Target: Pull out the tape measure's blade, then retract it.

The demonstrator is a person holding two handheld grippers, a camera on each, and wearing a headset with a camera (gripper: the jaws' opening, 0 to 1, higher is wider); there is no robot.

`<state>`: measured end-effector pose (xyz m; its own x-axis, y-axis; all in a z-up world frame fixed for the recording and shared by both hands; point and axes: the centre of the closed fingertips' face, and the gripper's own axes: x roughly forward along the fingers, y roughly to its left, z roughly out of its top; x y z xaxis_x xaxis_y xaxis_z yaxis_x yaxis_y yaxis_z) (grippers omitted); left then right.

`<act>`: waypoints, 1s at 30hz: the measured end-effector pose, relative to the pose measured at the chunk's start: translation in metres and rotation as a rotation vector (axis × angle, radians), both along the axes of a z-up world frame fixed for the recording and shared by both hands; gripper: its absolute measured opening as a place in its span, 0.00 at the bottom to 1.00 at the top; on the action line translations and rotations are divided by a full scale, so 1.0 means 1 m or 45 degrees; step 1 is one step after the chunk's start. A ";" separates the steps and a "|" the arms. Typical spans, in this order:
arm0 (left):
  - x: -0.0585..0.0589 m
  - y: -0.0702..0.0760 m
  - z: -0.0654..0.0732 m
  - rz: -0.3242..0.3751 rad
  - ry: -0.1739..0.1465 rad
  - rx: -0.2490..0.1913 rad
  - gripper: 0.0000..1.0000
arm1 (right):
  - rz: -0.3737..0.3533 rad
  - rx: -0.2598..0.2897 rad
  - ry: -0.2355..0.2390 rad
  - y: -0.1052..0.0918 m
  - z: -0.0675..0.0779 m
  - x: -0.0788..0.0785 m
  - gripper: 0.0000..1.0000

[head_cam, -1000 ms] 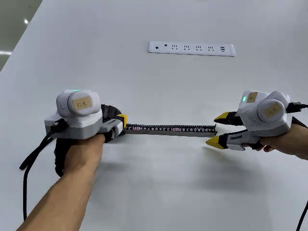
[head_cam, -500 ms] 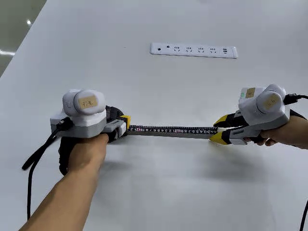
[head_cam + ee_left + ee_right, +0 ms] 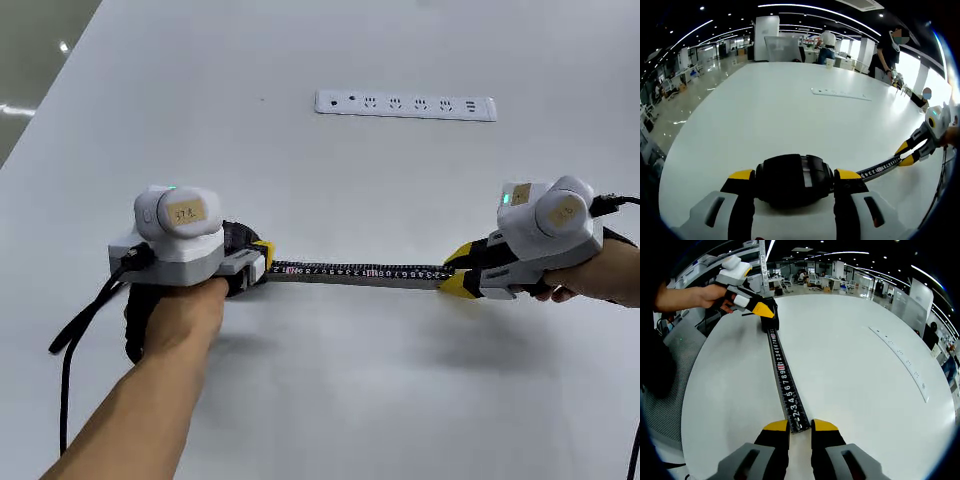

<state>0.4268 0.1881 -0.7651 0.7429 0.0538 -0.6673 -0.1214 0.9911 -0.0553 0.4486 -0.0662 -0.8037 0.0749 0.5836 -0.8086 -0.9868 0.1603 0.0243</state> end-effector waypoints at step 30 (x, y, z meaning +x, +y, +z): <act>-0.001 0.001 -0.005 -0.015 0.032 0.049 0.60 | 0.027 0.000 -0.019 -0.001 -0.001 0.001 0.10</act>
<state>0.4258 0.1887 -0.7701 0.7265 0.0715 -0.6835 -0.1108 0.9937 -0.0138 0.4495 -0.0674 -0.8047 0.0747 0.5854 -0.8073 -0.9902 0.1394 0.0095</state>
